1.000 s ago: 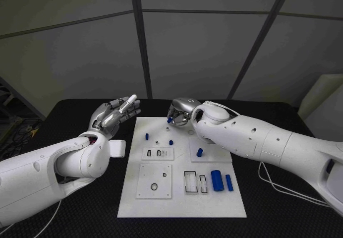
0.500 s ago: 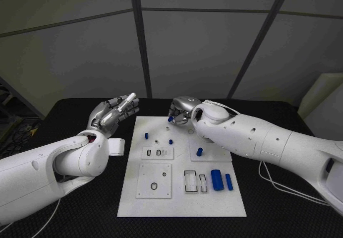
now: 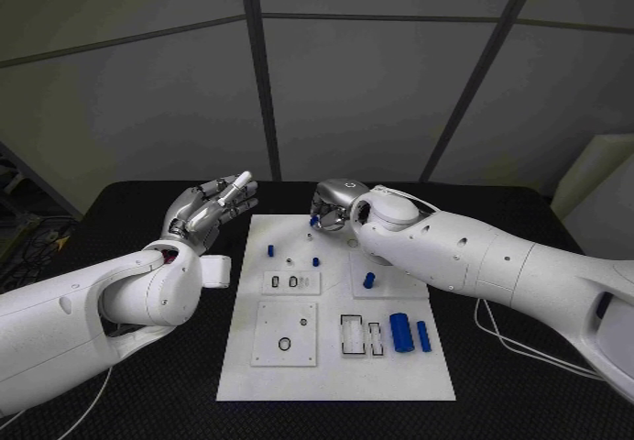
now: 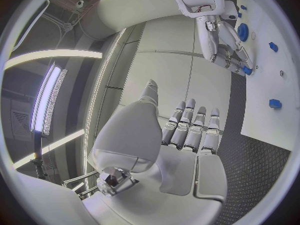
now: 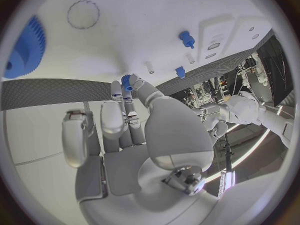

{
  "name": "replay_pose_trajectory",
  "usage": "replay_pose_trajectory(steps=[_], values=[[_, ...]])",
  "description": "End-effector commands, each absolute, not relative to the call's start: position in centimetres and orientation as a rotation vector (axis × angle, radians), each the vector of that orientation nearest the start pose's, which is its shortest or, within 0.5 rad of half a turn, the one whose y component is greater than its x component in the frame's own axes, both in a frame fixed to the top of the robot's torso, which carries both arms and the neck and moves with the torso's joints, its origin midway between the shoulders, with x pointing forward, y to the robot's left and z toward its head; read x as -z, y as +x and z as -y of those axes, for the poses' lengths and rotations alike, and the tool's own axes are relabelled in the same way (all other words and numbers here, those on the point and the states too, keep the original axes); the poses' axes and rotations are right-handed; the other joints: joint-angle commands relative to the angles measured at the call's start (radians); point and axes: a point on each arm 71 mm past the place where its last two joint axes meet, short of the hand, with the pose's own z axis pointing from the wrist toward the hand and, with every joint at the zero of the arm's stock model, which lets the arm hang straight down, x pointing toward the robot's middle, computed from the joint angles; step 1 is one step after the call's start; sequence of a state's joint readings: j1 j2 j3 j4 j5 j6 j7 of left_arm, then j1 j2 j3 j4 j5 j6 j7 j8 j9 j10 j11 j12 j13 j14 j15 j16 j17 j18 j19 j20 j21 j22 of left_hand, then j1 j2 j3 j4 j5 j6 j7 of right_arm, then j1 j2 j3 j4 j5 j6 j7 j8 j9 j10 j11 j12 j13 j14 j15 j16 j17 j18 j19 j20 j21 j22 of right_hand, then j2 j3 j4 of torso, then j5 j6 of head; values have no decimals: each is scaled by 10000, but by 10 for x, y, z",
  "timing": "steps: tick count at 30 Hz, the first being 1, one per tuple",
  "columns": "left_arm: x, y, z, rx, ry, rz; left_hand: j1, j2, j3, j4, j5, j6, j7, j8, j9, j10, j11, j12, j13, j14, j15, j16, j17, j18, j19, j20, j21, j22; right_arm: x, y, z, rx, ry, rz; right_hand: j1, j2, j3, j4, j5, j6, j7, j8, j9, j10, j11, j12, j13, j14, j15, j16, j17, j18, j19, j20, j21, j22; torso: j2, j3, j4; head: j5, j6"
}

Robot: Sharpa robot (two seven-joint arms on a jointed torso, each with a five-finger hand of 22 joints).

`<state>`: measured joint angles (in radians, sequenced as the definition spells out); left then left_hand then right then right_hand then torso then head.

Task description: Assemble the parts on the task board

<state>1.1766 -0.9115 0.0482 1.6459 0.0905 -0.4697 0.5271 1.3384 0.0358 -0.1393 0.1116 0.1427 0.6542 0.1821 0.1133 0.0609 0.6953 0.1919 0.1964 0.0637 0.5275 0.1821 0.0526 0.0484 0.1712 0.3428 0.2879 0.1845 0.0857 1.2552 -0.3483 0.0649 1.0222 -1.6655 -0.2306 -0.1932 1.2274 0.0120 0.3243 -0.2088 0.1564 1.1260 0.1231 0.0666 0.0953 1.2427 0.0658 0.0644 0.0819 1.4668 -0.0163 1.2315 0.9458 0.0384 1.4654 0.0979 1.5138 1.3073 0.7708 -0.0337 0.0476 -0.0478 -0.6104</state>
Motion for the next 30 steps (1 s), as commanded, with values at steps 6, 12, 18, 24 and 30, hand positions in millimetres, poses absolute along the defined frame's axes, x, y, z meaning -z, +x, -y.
replay_pose_trajectory(steps=[6, 12, 18, 24, 30], values=[[140, 477, -221, 15712, -11560, -11475, -14, 115, 1, -83, 59, 23, 450, -51, 2, 38, -2, -57, -4, -57, 11, -61, -9, 15, -83, 7, -61, -13, 146, 577, 82, -4707, -2559, -15536, -54, -430, -42, 140, -67, -1058, 340, -63, -267, -1119, 313, -49, -171, -158, 275, -416, -630, 96, -360, 160, -410, 317, 16, -4, -5, 14, 17], [139, 478, -222, 15689, -11562, -11467, -14, 115, 1, -84, 59, 21, 450, -52, 2, 38, -2, -57, -4, -58, 11, -61, -9, 15, -86, 7, -63, -14, 142, 574, 84, -4992, -2430, -15183, 169, -711, -425, 226, -106, -1946, 392, -54, -315, -2152, 487, -43, -159, -302, 414, -836, -1277, 294, -905, 358, -881, -613, 20, 5, 0, 16, 31], [139, 478, -226, 15618, -11572, -11435, -15, 116, -4, -91, 59, 17, 451, -55, 1, 37, -1, -59, -4, -61, 14, -62, -9, 15, -86, 6, -62, -15, 135, 565, 99, -5384, -2170, -14725, 213, -772, -592, 304, -108, -1983, 444, -30, -300, -2144, 488, -14, -130, -284, 428, -850, -1311, 305, -925, 380, -925, -675, 21, 14, -23, 13, 62], [139, 478, -230, 15547, -11585, -11414, -16, 117, -6, -94, 58, 28, 451, -54, 2, 36, -2, -60, -5, -38, 15, -59, -6, 16, -65, 6, -50, -10, 128, 552, 141, -5790, -1100, -14694, 271, -687, -783, 578, -71, -1465, 457, 131, -226, -1403, 411, 188, 5, -170, 384, -668, -1069, 239, -692, 356, -792, -345, -11, 59, -103, 34, 127], [140, 477, -234, 15539, -11597, -11433, -12, 136, -18, -128, 56, 107, 436, -46, 10, 47, -16, -62, -2, 150, 9, -24, 16, 33, 15, 3, 0, 7, 129, 542, 192, -5871, 685, -15417, -97, -844, -941, 1096, -80, -1230, 98, 97, -226, 600, -107, 916, 498, 54, -39, -63, -207, 6, 4, -1, -243, 816, -61, 126, -233, 6, 188]])
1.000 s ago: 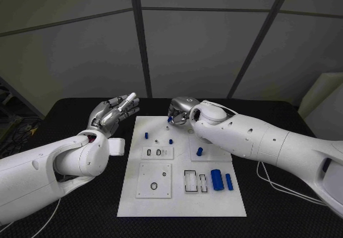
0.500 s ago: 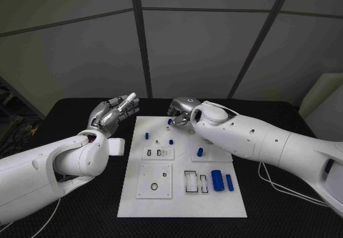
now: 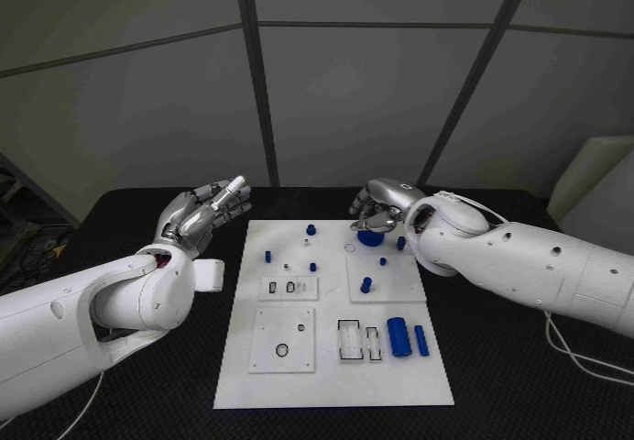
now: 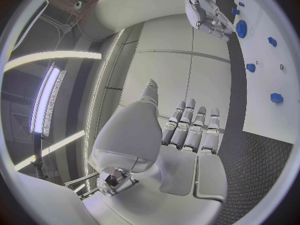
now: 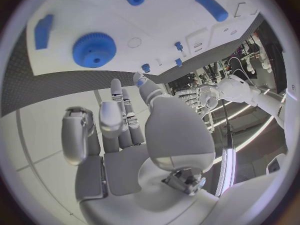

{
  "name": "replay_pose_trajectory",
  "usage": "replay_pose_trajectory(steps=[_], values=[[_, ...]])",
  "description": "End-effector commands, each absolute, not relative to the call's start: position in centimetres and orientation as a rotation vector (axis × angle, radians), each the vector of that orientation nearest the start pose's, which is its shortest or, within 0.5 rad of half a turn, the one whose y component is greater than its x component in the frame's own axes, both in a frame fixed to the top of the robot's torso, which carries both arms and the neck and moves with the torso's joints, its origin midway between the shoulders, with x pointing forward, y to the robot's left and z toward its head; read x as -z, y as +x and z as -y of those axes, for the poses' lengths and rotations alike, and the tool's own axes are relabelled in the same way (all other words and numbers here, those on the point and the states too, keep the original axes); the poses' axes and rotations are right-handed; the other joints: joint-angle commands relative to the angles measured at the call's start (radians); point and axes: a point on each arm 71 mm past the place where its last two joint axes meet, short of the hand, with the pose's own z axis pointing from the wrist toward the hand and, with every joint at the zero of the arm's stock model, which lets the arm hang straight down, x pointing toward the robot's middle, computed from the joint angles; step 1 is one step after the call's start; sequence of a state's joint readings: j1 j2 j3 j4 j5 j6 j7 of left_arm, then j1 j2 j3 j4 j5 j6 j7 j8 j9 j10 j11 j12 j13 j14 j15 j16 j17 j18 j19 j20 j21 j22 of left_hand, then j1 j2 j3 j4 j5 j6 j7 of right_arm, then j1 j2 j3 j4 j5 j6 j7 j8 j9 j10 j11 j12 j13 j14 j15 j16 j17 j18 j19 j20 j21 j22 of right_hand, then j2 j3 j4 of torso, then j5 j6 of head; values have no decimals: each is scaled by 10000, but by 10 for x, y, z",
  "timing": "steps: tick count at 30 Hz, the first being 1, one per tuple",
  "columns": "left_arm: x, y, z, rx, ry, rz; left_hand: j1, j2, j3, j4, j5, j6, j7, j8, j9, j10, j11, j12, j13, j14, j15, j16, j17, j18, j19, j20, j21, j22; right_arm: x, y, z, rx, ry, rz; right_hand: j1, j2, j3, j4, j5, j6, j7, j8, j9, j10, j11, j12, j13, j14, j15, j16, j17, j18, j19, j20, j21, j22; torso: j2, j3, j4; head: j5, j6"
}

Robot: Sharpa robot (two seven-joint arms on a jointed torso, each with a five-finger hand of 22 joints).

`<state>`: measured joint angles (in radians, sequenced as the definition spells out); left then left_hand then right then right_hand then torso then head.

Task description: Assemble the parts on the task board

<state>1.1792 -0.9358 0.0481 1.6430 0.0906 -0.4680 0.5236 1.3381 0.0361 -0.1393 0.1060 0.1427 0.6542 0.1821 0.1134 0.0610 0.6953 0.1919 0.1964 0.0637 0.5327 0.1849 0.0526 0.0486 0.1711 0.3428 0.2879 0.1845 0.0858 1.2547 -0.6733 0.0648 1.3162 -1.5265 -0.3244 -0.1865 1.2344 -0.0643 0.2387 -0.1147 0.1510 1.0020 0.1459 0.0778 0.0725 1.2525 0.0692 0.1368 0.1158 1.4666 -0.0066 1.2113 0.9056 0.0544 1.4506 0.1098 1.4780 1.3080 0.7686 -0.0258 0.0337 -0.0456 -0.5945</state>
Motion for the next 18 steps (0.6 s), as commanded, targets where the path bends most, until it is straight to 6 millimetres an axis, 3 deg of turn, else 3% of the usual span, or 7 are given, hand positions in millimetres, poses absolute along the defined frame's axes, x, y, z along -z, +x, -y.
replay_pose_trajectory(steps=[1, 5, 8, 9, 14, 18], values=[[140, 478, -234, 15538, -11600, -11436, -9, 136, -19, -77, 56, 124, 433, -44, 12, 49, -18, -61, -2, 112, -22, -21, 15, 36, 19, 2, 4, 7, 129, 541, 199, -5811, 901, -15541, -277, -264, -212, 403, -9, 74, -257, -31, 24, 929, -277, 380, 404, 98, -295, 303, 421, -195, 275, -321, 218, 1020, -46, 65, -123, -10, 43], [140, 478, -236, 15535, -11609, -11446, -7, 145, -22, -87, 57, 160, 425, -38, 16, 56, -24, -60, -1, 136, -26, -17, 17, 40, 25, 1, 9, 8, 132, 539, 219, -5381, 1499, -16039, -282, -796, -722, 1131, -29, -82, -427, -114, 47, 1958, -529, 1663, 1664, 268, -496, 931, 1393, -340, 652, -525, 518, 1679, -60, 109, -173, -41, 59], [140, 479, -235, 15546, -11610, -11454, -5, 150, -24, -97, 59, 185, 421, -34, 19, 62, -29, -58, 0, 144, -30, -15, 18, 44, 34, 1, 16, 9, 134, 540, 225, -5089, 1616, -16303, 140, -979, -1014, 1893, -8, -278, -497, -110, 76, 1854, -491, 4794, 5011, 362, -491, 1452, 2190, -414, 856, -587, 675, 2034, -52, 114, -157, -52, 65], [140, 479, -235, 15549, -11610, -11456, -5, 150, -24, -97, 59, 185, 421, -34, 19, 62, -29, -58, 0, 144, -30, -15, 18, 44, 34, 1, 16, 9, 135, 540, 225, -4980, 1628, -16402, 282, -1036, -1100, 2163, -13, -359, -447, -127, 82, 1818, -480, 6001, 6274, 396, -568, 1640, 2512, -451, 944, -504, 741, 2188, -46, 110, -142, -60, 65], [141, 480, -235, 15562, -11616, -11468, -5, 150, -24, -97, 59, 185, 421, -34, 19, 62, -29, -58, 0, 144, -30, -15, 18, 44, 34, 1, 16, 9, 139, 544, 225, -4565, 1567, -16710, 1103, -1258, -1388, 3477, 17, -863, -274, -110, 95, 1335, -368, 8721, 9304, 468, -408, 2158, 3414, -516, 1123, -369, 873, 2497, -36, 92, -132, -75, 31], [141, 480, -235, 15567, -11620, -11475, -1, 155, -25, -106, 61, 204, 417, -30, 22, 67, -33, -57, 0, 137, -34, -17, 17, 47, 32, 0, 16, 8, 142, 548, 222, -4322, 1447, -16873, 1428, -1384, -1507, 3927, 2, -970, -225, -127, 117, 1348, -344, 9379, 10044, 521, -312, 2360, 3821, -544, 1202, -367, 928, 2628, -30, 87, -131, -98, 9]])
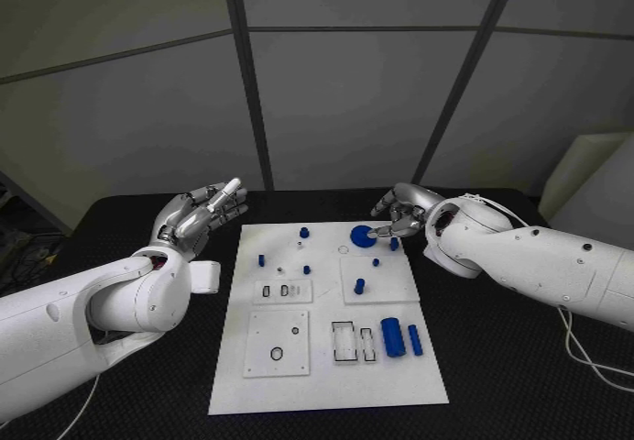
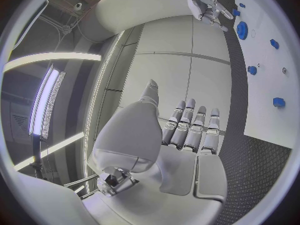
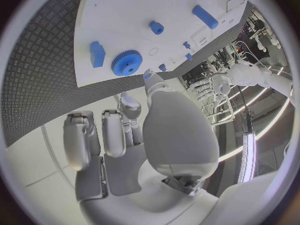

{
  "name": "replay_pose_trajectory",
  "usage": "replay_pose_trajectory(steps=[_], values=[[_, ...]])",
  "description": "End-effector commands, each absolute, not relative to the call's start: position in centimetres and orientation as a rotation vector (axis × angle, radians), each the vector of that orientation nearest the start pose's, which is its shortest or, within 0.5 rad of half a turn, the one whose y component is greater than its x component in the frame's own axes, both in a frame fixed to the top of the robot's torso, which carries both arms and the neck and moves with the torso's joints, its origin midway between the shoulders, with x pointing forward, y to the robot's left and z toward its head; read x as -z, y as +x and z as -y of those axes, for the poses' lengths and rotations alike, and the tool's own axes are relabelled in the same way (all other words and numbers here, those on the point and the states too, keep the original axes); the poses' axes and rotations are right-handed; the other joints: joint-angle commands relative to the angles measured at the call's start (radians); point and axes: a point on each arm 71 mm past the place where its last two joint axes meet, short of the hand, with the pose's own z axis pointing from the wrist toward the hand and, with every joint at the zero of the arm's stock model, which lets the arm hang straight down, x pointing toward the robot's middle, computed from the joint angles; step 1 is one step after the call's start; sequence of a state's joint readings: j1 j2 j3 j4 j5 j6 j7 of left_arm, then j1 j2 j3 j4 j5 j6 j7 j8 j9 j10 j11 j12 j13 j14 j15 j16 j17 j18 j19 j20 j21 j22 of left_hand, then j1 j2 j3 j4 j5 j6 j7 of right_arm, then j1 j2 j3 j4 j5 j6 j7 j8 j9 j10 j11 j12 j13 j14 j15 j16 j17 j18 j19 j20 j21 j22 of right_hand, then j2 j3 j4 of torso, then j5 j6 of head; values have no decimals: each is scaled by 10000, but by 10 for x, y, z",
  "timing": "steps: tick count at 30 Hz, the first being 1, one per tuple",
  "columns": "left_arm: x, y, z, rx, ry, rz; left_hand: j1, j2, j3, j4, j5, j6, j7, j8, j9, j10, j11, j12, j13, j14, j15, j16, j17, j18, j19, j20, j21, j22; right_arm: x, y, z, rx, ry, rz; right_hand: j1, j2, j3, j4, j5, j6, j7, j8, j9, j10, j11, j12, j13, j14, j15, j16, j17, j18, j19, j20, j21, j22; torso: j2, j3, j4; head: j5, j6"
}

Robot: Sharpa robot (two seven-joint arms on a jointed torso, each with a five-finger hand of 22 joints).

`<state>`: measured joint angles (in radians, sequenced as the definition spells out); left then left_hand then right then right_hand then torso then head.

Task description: Assemble the parts on the task board

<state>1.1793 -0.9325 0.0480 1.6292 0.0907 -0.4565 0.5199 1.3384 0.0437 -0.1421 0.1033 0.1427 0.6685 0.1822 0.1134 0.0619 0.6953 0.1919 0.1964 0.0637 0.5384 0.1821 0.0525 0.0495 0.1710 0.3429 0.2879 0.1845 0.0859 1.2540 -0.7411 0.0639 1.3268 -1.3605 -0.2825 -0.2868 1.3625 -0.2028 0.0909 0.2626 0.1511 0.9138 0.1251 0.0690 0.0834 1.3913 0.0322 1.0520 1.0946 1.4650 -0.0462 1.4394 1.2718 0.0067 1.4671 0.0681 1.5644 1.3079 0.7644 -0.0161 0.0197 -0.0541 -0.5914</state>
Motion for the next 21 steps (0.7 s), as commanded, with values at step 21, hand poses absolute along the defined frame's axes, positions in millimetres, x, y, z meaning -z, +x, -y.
replay_pose_trajectory(steps=[21], values=[[142, 481, -234, 15556, -11625, -11472, 2, 90, 0, -94, 65, 55, 412, -32, 11, 73, -38, -57, 0, 61, -12, -22, 5, 52, 42, -2, 24, 8, 150, 555, 205, -4245, 1029, -17177, 509, 276, 41, 193, 7, 167, -34, 25, 126, 352, 37, 1792, 1769, 628, 95, 385, 779, -67, 1036, 80, 64, 2629, 11, 4, -14, 67, -135]])
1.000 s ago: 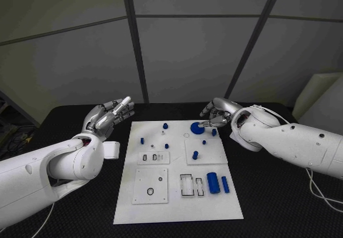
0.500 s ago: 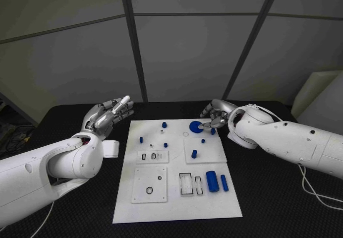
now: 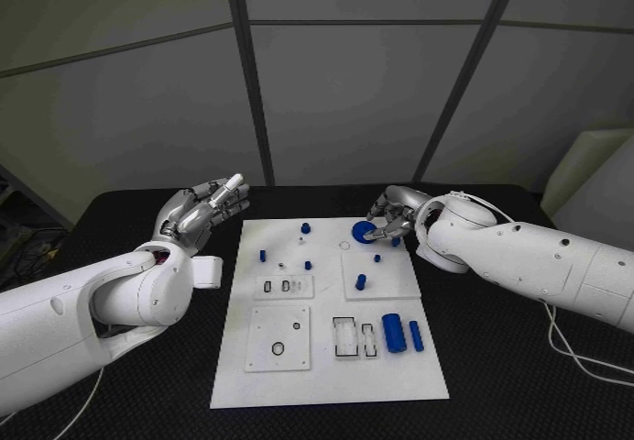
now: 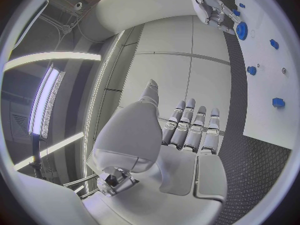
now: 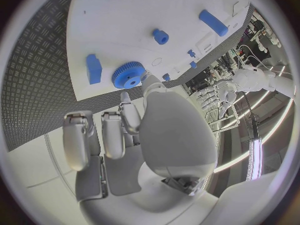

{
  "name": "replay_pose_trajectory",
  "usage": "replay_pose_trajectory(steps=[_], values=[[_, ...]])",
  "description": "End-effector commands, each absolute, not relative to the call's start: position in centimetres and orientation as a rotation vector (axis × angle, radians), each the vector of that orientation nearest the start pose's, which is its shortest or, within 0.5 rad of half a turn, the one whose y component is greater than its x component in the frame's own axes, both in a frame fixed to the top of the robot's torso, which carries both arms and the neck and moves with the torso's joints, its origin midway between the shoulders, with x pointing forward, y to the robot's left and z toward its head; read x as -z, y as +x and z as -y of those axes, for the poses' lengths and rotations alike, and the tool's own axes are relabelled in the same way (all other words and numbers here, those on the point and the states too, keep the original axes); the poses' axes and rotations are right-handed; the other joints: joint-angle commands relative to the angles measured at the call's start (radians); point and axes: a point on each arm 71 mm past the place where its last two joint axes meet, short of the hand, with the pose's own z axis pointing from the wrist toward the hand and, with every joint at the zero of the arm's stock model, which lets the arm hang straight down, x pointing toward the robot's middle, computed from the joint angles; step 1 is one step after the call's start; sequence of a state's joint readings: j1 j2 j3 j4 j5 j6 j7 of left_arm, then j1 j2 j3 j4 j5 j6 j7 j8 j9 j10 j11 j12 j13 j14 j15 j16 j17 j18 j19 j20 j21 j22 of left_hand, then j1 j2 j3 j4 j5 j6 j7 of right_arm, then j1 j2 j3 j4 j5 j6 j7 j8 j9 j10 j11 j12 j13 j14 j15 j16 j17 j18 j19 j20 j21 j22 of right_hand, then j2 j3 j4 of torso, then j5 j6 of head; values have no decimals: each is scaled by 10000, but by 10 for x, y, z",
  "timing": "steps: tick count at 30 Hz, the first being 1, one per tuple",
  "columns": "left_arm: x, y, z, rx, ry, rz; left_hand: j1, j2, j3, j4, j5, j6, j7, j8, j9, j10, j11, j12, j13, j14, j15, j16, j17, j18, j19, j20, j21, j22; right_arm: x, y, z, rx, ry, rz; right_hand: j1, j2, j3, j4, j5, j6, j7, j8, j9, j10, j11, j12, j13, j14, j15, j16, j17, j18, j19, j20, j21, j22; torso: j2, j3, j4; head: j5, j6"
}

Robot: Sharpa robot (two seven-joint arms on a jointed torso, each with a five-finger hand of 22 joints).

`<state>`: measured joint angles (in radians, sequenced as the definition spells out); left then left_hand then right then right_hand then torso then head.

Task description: Assemble the parts on the task board

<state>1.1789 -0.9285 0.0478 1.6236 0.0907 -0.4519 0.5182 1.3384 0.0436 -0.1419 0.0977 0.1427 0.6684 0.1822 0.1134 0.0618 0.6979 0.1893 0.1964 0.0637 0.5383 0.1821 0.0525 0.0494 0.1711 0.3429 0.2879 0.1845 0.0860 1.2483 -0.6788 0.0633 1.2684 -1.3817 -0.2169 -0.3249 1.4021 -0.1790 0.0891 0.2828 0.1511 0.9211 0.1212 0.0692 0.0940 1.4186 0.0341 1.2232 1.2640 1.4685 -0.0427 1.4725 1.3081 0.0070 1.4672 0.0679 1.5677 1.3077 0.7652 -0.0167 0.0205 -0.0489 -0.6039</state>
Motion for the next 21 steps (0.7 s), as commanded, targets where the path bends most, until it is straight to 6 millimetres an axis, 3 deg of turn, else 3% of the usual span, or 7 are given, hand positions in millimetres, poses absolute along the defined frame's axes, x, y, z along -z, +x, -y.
replay_pose_trajectory(steps=[1, 6, 21], values=[[142, 481, -234, 15561, -11625, -11474, 2, 91, -1, -39, 65, 56, 411, -33, 12, 47, -12, -57, 1, 60, -13, -22, 6, 51, 43, -2, 25, 7, 150, 555, 205, -4250, 1027, -17174, 122, 59, 68, -16, 8, 108, 2, 25, 24, 92, 19, 126, 116, 594, 58, 62, 433, -70, 1036, 81, 31, 2631, 3, 5, -16, 10, -15], [142, 481, -234, 15575, -11625, -11482, 3, 92, -1, -41, 66, 58, 411, -33, 13, 47, -12, -57, 0, 67, -14, -22, 7, 52, 48, -2, 28, 8, 151, 556, 203, -4241, 997, -17179, 174, 167, 108, -69, 0, 219, -12, 40, 54, 166, 9, 372, 342, 603, 53, 94, 497, -70, 1036, 76, 31, 2631, 8, 4, 8, 10, -37], [142, 482, -233, 15578, -11629, -11488, 4, 95, -3, -46, 67, 59, 411, -33, 13, 48, -13, -57, 0, 66, -16, -23, 6, 54, 58, -3, 34, 10, 153, 559, 200, -4003, 822, -17245, 360, 528, 252, -400, 91, 564, -48, 69, 132, 266, -25, 771, 726, 609, 25, 138, 590, -70, 1036, 51, 31, 2631, 9, 15, -11, 18, -77]])
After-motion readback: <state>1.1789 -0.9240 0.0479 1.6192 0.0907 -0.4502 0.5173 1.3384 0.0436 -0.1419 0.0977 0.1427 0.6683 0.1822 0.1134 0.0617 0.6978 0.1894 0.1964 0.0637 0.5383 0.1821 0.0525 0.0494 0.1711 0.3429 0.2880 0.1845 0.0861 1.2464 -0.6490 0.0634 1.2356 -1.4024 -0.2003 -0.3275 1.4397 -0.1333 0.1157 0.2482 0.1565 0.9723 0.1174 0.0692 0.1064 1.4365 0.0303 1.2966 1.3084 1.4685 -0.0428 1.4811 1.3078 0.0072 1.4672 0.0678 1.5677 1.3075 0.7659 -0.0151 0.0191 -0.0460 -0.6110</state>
